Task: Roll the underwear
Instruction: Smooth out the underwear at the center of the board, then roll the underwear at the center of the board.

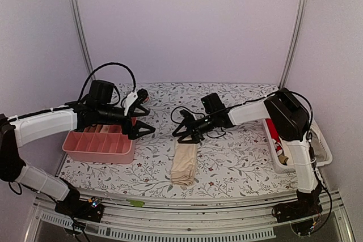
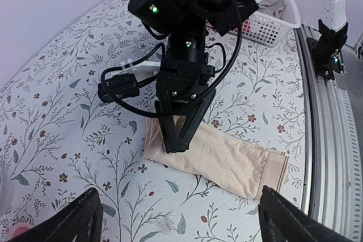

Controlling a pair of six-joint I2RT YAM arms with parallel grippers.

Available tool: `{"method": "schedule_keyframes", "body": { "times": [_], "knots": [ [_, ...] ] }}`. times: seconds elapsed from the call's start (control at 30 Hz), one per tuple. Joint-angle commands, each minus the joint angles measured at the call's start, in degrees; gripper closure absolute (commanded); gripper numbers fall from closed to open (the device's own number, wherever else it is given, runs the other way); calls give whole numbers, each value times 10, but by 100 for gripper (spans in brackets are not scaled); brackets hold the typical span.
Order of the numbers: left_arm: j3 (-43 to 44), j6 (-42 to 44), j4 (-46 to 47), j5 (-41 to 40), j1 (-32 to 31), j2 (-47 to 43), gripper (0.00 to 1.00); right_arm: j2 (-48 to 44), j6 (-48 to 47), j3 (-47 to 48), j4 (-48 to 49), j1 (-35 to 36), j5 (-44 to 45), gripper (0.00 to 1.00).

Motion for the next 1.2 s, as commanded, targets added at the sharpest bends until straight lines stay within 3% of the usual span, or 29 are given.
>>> {"method": "schedule_keyframes", "body": {
  "times": [0.0,0.17,0.27,0.47,0.7,0.97,1.17],
  "knots": [
    [-11,17,24,8,-1,10,4,82,-7,36,-15,-5,18,38],
    [-35,89,6,5,-24,3,9,125,-38,109,-73,-12,29,41],
    [-59,151,-10,-11,-62,-8,16,80,-63,117,-99,-11,35,44],
    [-138,207,39,-58,-148,-41,21,-82,-48,2,-90,-3,40,50],
    [-175,228,130,-127,-231,-10,24,-159,-44,-129,-95,36,45,69],
    [-163,250,183,-148,-282,66,25,-97,15,-189,17,63,28,91],
    [-160,275,199,-183,-307,128,28,-30,9,-193,15,62,43,100]
  ]
}}
